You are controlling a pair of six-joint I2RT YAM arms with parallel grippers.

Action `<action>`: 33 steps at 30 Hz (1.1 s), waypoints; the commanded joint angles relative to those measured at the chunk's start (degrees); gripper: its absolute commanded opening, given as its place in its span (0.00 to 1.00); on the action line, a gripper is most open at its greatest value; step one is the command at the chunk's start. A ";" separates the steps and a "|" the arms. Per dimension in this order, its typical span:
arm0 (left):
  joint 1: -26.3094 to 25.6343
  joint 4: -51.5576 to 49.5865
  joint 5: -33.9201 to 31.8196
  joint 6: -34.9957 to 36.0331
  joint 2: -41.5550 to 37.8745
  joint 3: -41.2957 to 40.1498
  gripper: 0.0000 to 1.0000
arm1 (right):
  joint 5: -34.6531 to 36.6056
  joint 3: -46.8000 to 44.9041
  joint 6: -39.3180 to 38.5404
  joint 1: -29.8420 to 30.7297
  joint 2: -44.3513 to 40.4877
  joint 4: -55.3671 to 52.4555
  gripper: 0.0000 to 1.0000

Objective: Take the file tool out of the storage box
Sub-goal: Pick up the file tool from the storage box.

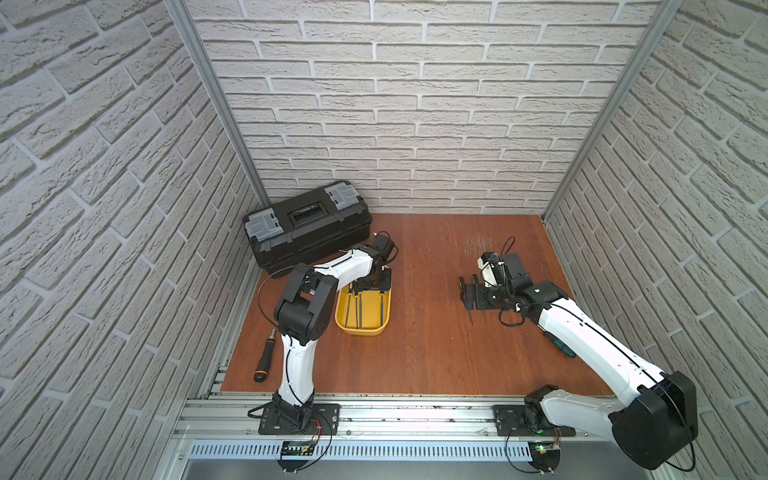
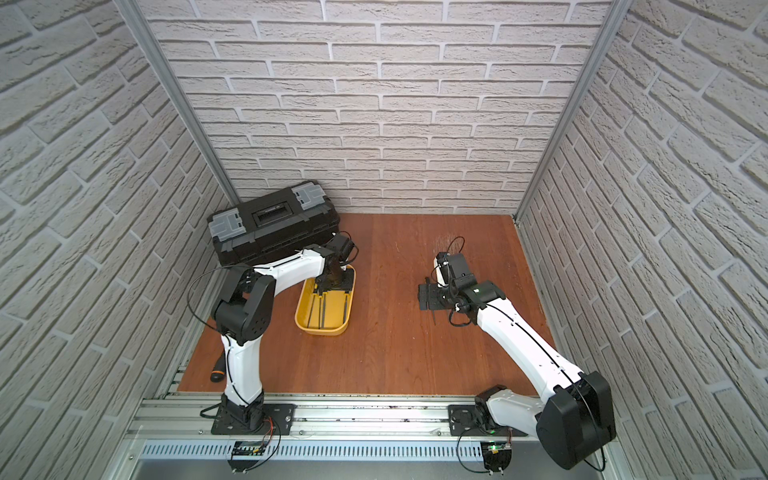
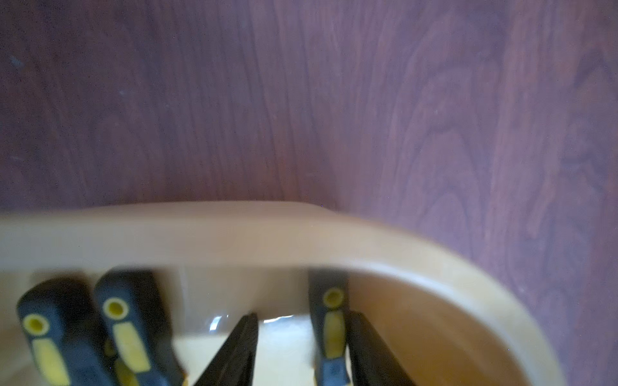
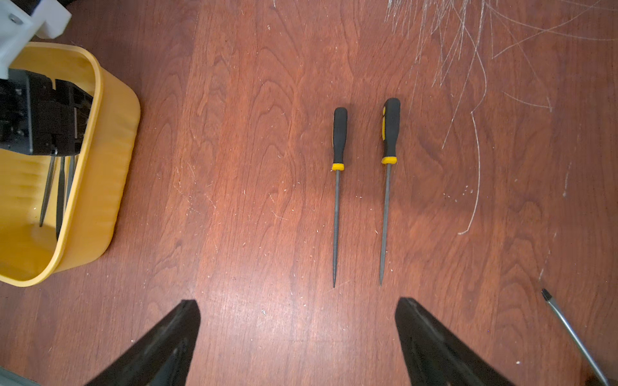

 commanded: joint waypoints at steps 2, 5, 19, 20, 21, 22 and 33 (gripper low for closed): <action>-0.52 0.51 0.40 -0.08 1.55 1.96 0.44 | 0.39 0.00 -0.08 -0.19 -1.01 1.01 0.96; -0.52 0.37 0.24 -0.05 2.05 2.46 0.37 | 0.25 -0.13 -0.08 -0.25 -1.16 1.15 0.96; -0.60 -0.10 0.42 0.12 3.27 3.56 0.18 | -0.36 -0.20 -0.26 -0.24 -0.56 2.05 0.96; -0.59 -0.20 0.42 0.21 3.11 3.55 0.18 | -0.61 -0.21 -0.26 -0.25 -0.40 2.27 0.96; -0.60 -0.14 0.42 0.38 2.89 3.46 0.17 | -0.94 -0.14 -0.18 -0.21 -0.29 2.41 0.95; -0.60 -0.20 0.42 0.46 2.58 3.36 0.17 | -1.21 -0.07 -0.17 -0.25 -0.21 2.59 0.95; 0.66 0.62 2.40 -0.56 -5.03 -1.26 0.15 | -13.12 -0.84 0.35 0.26 -0.25 8.67 0.92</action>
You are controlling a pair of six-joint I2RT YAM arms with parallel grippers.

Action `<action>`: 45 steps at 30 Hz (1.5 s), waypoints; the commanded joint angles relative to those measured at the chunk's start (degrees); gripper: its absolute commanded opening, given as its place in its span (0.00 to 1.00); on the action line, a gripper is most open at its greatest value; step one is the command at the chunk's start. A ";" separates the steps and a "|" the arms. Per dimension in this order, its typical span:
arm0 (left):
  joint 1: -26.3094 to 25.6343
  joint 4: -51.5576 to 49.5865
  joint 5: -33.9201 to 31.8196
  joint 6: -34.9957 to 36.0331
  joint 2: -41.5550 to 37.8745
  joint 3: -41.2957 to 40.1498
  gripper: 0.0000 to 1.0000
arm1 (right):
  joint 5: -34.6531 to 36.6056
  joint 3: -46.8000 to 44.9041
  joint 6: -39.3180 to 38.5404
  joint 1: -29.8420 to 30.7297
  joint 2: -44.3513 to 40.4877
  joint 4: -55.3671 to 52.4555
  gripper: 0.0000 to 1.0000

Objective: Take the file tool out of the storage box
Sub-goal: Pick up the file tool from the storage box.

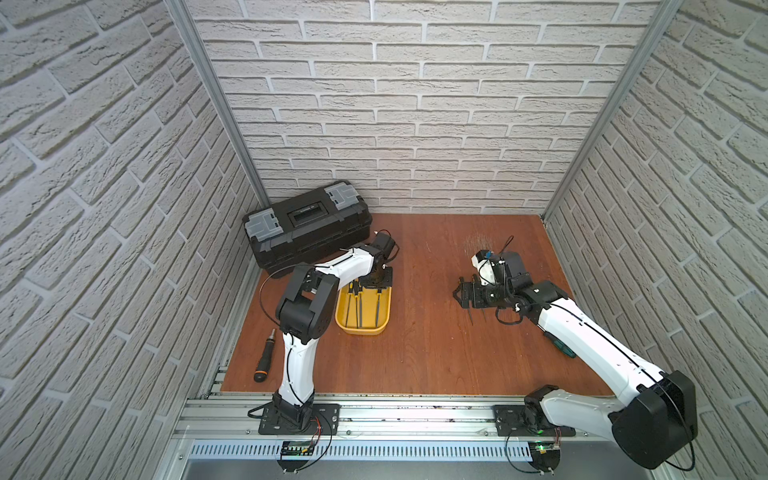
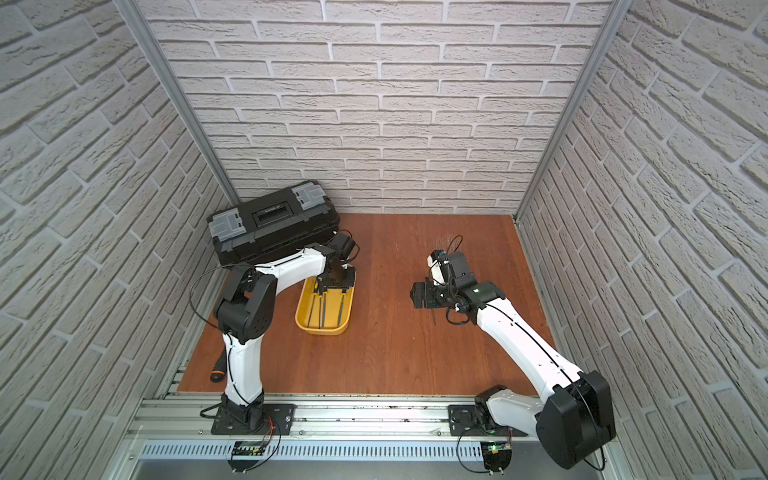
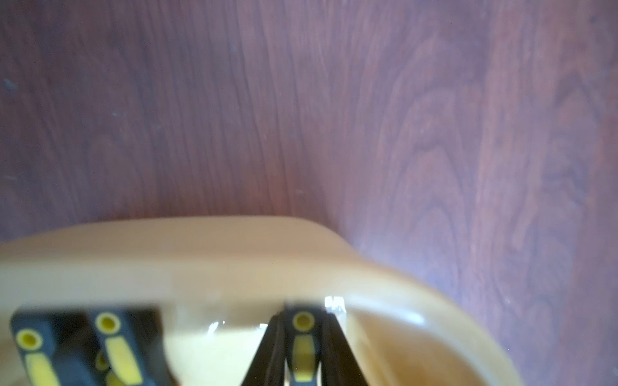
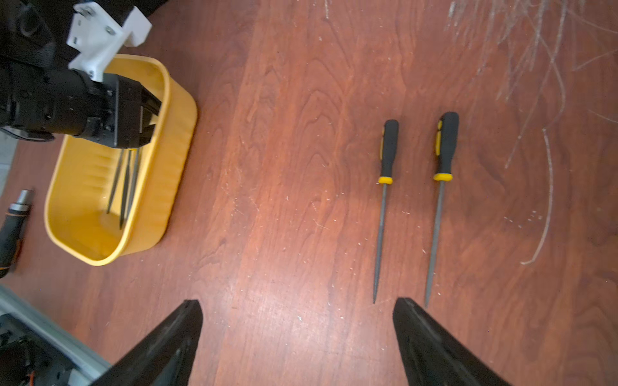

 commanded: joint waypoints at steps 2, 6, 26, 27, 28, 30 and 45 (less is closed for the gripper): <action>1.07 0.84 2.84 -0.96 -5.90 -2.17 0.15 | -4.68 -0.53 0.54 0.66 -0.76 4.77 0.90; 2.19 2.55 6.83 -2.26 -9.70 -3.44 0.15 | -6.61 -0.95 1.97 1.75 -1.33 6.80 0.88; 2.64 15.41 16.39 -11.17 -21.51 -7.60 0.14 | -8.14 1.98 10.04 14.68 8.03 20.37 0.59; 2.63 16.21 16.53 -11.66 -21.84 -8.09 0.14 | -8.04 2.34 10.15 15.20 8.71 20.85 0.57; 2.78 17.05 16.81 -12.25 -22.22 -8.53 0.13 | -8.02 2.71 10.30 15.67 9.39 21.21 0.55; 2.78 18.28 17.10 -13.20 -22.74 -9.38 0.13 | -7.94 3.36 10.48 16.43 10.50 21.70 0.52; 2.91 21.85 18.26 -16.52 -24.62 -11.55 0.11 | -9.28 7.24 11.96 19.51 18.14 25.72 0.39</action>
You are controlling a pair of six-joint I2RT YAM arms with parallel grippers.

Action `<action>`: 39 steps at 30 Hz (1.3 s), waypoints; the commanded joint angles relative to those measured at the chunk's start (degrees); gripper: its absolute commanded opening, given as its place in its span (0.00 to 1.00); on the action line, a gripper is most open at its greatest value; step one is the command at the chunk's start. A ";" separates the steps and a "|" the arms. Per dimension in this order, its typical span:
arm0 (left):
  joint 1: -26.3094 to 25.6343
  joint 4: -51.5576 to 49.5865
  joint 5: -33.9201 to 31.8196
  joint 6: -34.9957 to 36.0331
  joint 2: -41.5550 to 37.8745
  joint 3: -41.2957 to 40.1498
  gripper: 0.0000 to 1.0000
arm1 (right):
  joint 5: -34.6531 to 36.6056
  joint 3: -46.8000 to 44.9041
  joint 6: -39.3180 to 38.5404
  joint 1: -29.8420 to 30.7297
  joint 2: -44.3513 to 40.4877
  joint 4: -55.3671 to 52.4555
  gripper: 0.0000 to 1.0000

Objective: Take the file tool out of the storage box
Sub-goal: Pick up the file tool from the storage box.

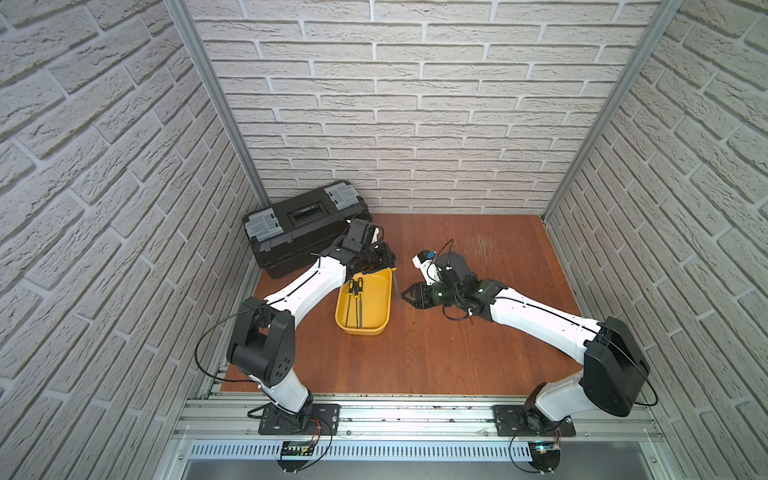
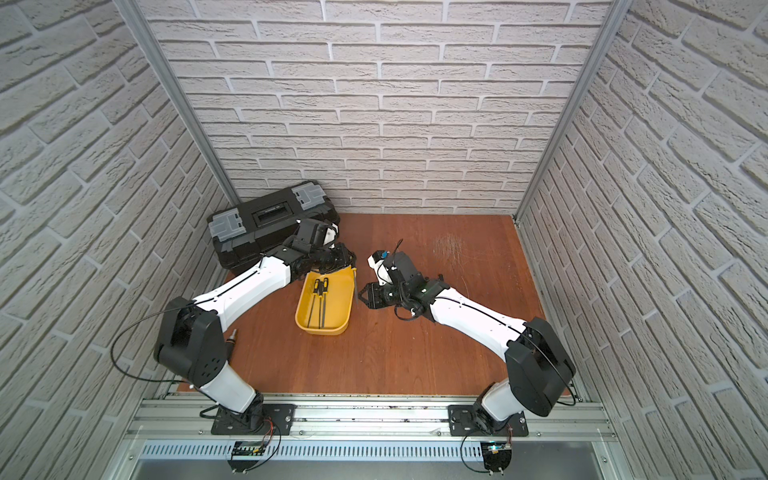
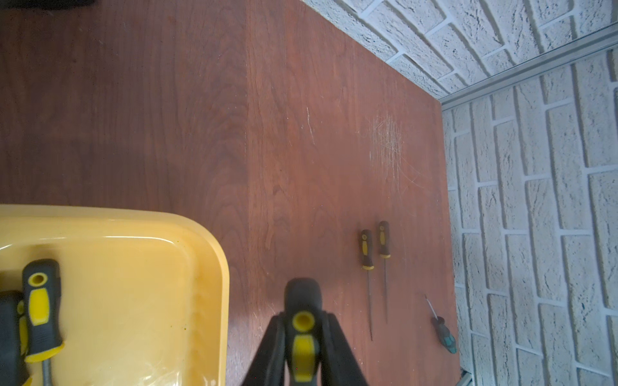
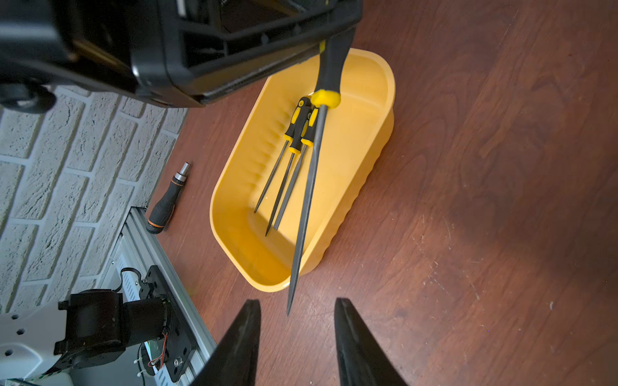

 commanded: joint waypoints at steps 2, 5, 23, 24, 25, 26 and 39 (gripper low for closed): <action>0.46 3.48 0.97 -1.03 -2.44 -1.10 0.11 | -1.32 1.69 0.85 0.73 1.25 3.68 0.37; 0.55 4.19 1.50 -1.47 -2.50 -1.43 0.11 | -2.27 2.17 0.94 0.92 2.20 3.99 0.36; 0.86 5.11 2.49 -1.91 -2.59 -1.90 0.10 | -3.27 3.23 1.56 1.34 4.70 5.31 0.22; 0.90 5.09 2.57 -1.91 -2.57 -1.95 0.10 | -3.21 3.22 1.54 1.32 4.71 5.36 0.21; 0.90 5.02 2.58 -1.91 -2.52 -1.95 0.10 | -3.22 3.31 1.47 1.28 4.80 5.35 0.20; 0.95 5.00 2.67 -1.89 -2.59 -1.96 0.10 | -3.18 3.32 1.47 1.27 4.92 5.27 0.19; 1.41 5.01 3.09 -1.82 -2.87 -1.98 0.11 | -2.64 3.58 1.19 1.30 4.97 4.74 0.03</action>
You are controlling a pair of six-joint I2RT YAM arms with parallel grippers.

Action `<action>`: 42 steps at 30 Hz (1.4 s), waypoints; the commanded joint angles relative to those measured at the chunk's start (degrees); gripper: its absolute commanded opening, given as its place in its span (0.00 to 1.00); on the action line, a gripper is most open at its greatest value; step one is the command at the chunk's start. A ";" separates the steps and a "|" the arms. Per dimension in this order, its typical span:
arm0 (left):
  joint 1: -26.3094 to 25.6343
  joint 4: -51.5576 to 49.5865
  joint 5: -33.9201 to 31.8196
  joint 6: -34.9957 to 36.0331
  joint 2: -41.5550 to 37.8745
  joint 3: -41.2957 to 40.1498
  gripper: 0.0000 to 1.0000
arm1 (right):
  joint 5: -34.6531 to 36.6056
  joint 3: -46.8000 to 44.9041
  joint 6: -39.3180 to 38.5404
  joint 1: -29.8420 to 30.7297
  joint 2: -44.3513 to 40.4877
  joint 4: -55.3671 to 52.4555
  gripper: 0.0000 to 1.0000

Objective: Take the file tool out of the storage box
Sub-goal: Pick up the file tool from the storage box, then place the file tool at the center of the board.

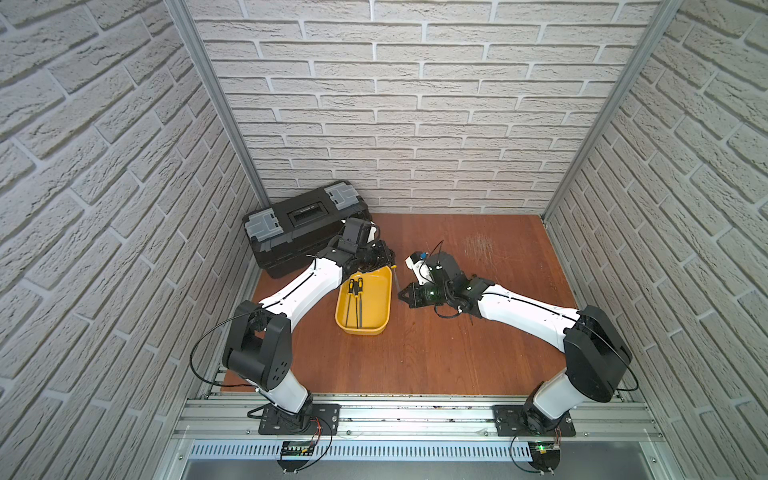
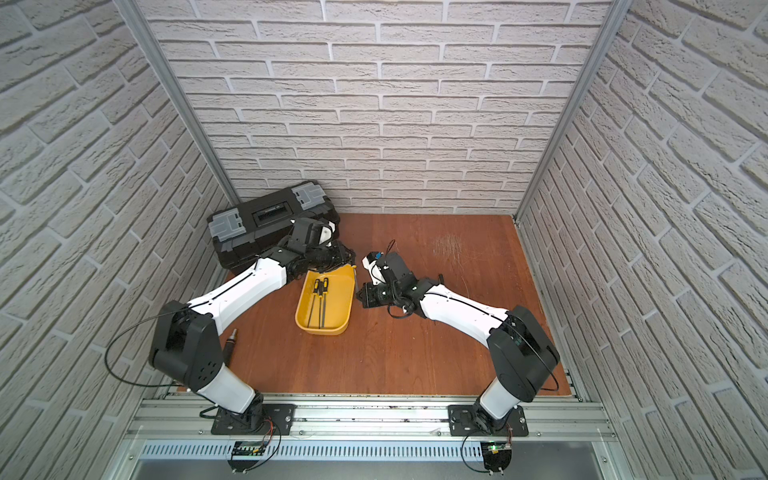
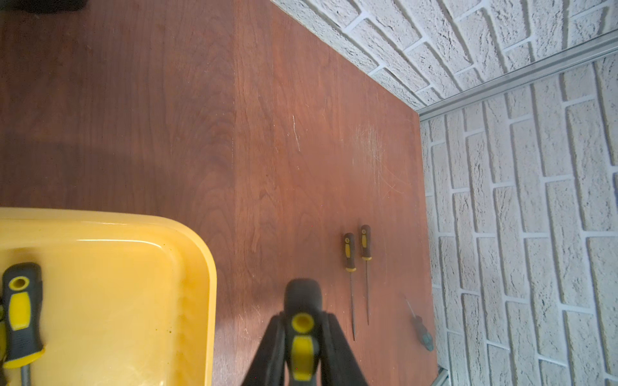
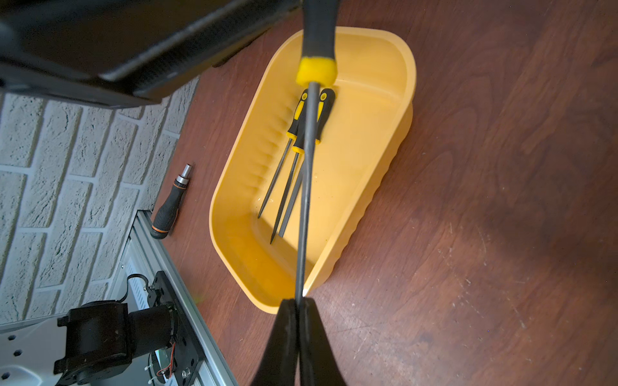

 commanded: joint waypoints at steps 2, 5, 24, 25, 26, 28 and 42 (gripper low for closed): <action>0.38 2.77 0.63 0.00 -1.55 -0.85 0.15 | -0.52 1.81 -1.69 0.76 -0.49 1.56 0.03; 0.54 2.58 1.42 0.64 -1.50 -0.22 0.32 | 0.54 2.11 -2.58 0.75 -1.10 0.33 0.03; 1.92 -14.59 3.87 14.74 -3.89 7.96 0.79 | 17.57 2.94 -8.97 -0.22 -6.95 -18.09 0.03; 1.94 -16.08 3.78 15.57 -4.05 8.29 0.80 | 18.63 2.72 -9.09 -0.22 -7.46 -18.88 0.03; 1.92 -17.92 3.74 16.35 -4.24 8.65 0.82 | 20.03 2.44 -9.08 -0.28 -7.98 -19.88 0.03; 1.94 -21.53 3.44 17.62 -4.79 9.14 0.86 | 22.11 1.87 -9.39 -0.48 -9.01 -21.61 0.03; 1.99 -39.36 -3.85 24.14 -9.99 10.42 0.98 | 26.12 -4.23 -11.67 -5.47 -12.19 -26.08 0.03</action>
